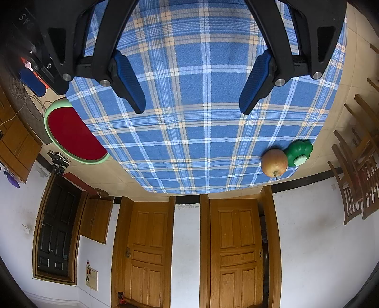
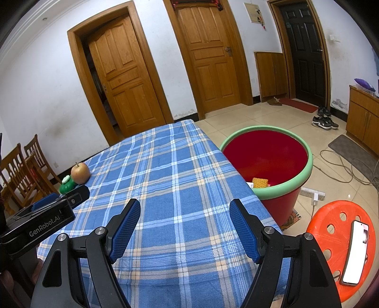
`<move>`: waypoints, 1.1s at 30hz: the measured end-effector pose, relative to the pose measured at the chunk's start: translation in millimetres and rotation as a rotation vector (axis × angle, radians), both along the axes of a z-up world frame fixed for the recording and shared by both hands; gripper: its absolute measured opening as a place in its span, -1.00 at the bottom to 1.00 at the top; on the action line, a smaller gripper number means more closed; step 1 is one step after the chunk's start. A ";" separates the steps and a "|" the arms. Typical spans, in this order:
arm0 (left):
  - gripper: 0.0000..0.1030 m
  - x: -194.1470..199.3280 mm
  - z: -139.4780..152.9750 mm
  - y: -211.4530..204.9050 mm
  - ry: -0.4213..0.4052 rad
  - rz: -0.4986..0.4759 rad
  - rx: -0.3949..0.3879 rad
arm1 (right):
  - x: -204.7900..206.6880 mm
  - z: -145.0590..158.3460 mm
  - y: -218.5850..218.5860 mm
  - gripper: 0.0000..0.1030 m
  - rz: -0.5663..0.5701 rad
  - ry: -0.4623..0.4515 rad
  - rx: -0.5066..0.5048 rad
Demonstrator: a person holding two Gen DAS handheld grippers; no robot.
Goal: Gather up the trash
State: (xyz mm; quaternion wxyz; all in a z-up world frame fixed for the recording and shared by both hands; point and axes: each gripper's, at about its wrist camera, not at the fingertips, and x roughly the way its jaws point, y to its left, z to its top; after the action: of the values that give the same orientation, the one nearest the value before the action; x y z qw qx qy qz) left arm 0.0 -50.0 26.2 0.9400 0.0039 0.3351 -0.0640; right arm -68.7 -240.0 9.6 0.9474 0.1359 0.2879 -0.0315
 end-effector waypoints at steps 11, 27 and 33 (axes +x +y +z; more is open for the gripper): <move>0.57 0.0 0.2 0.2 -0.001 0.000 0.000 | -0.1 -2.3 0.6 0.52 0.003 0.001 0.003; 0.57 -0.1 0.2 0.3 0.000 0.000 0.000 | -0.4 -2.8 0.9 0.52 0.004 0.003 0.003; 0.57 -0.1 0.0 0.2 0.000 0.000 0.000 | -0.4 -2.7 0.9 0.52 0.003 0.003 0.004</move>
State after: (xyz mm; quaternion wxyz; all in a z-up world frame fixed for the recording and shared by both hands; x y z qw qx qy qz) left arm -0.1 -49.8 26.2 0.9400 0.0040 0.3350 -0.0642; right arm -69.1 -239.1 7.0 0.9468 0.1371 0.2898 -0.0296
